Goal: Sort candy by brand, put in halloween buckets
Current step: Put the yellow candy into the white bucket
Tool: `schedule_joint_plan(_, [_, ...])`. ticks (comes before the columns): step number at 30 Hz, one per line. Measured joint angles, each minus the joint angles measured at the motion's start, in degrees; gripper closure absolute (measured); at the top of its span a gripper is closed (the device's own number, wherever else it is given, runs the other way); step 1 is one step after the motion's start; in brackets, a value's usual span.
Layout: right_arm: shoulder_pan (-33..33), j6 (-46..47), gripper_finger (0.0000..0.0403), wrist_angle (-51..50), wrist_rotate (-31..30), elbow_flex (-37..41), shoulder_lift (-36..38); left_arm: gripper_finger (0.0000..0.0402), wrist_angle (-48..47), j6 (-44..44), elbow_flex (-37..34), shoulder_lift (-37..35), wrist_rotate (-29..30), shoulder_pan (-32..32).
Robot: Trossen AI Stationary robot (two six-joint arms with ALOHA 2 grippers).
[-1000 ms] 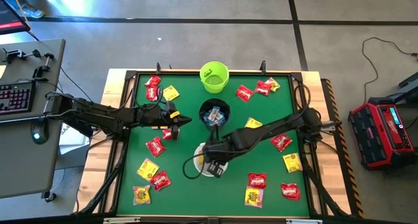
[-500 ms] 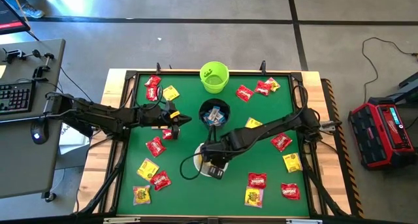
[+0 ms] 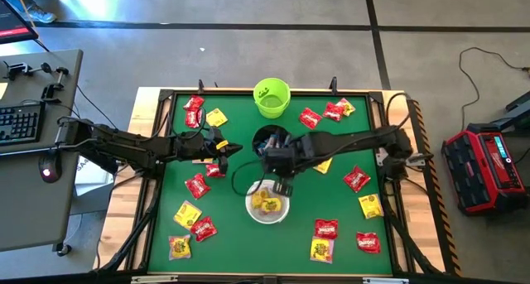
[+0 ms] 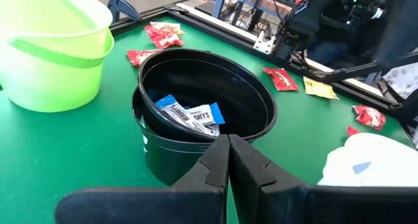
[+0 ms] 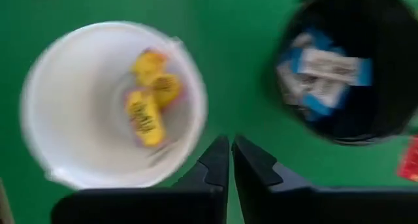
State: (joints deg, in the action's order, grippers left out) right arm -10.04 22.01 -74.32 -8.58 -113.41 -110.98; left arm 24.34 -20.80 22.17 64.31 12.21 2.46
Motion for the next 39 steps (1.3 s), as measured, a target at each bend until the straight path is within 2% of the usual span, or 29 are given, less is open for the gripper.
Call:
schedule_joint_plan(5, [1.5,0.9,0.0401,6.5,-0.9,10.3,6.4,0.0401,0.0,0.0,0.0,0.0,0.0,0.0])
schedule_joint_plan(11, [2.6,8.4,0.0402,19.6,-1.9,28.5,18.2,0.0401,-0.1,0.6,0.0,0.0,0.3,0.0])
schedule_joint_plan(16, [2.6,19.6,0.0403,27.2,-5.0,43.5,29.6,0.0401,-0.1,0.5,0.0,0.0,0.6,0.2])
schedule_joint_plan(22, [2.6,35.8,0.0403,31.0,-9.5,57.7,40.8,0.0401,-0.1,0.5,0.0,0.0,0.6,0.2])
schedule_joint_plan(26, [3.7,46.5,0.0402,30.7,-15.9,65.1,45.6,0.0402,-0.1,0.3,0.0,0.0,0.7,0.2])
schedule_joint_plan(29, [7.6,51.7,0.0401,30.3,-19.8,69.4,48.4,0.0401,-0.1,-0.9,0.0,0.0,1.4,0.2])
schedule_joint_plan(32, [14.0,53.0,0.0385,30.2,-20.1,72.9,50.5,0.0401,-0.1,-1.6,0.0,0.0,2.4,0.2])
schedule_joint_plan(39, [31.9,42.3,0.0300,34.2,-18.6,75.8,50.8,0.0401,-0.1,-1.6,0.0,0.0,4.7,0.2])
